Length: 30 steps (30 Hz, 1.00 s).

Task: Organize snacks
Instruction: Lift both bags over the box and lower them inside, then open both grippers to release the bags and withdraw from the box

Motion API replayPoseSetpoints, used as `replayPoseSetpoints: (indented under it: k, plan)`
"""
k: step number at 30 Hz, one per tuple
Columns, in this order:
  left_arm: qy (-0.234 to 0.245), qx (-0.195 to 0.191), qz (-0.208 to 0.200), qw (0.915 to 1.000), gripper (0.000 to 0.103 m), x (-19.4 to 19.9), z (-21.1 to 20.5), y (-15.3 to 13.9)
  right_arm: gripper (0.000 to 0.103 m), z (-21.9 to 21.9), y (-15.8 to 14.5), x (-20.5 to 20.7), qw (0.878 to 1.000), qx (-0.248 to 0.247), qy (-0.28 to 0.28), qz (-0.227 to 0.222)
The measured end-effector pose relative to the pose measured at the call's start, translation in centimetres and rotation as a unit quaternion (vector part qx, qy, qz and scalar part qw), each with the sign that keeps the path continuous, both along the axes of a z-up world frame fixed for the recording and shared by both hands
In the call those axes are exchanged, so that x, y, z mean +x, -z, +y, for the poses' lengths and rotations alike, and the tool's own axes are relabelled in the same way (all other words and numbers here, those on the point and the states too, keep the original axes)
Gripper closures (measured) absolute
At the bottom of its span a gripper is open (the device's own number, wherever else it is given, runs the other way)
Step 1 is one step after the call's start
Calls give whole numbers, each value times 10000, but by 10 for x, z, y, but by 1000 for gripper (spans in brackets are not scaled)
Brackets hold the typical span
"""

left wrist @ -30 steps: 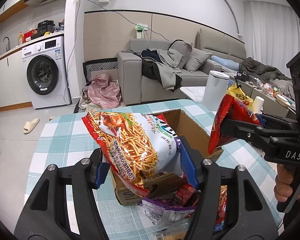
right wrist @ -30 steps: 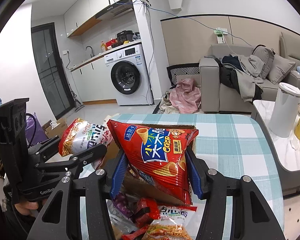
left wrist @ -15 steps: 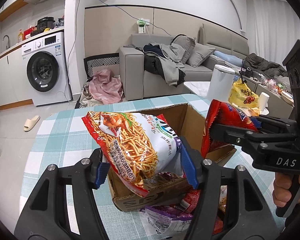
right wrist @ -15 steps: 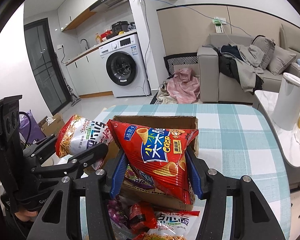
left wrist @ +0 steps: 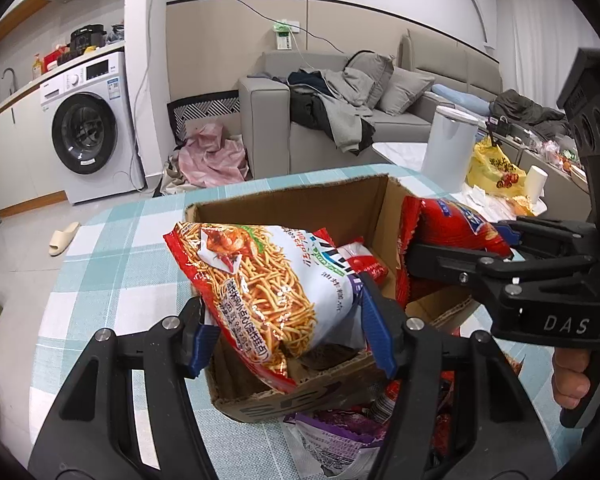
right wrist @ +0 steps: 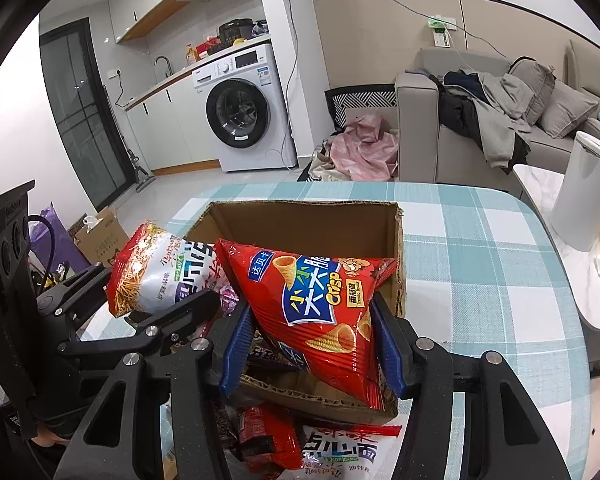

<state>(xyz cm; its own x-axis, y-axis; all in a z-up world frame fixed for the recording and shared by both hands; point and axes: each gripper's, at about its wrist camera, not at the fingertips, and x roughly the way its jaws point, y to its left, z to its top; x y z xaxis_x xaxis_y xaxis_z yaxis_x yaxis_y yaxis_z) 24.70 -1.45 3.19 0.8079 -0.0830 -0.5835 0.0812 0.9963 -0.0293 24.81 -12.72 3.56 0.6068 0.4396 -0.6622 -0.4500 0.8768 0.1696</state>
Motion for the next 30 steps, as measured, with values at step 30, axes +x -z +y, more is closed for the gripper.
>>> replayPoseSetpoints:
  k: [30]
  plan:
    - [129,-99,-54,9999,19,-26,7,-5,14,-11,-11,-19,9994,36,-39,-339]
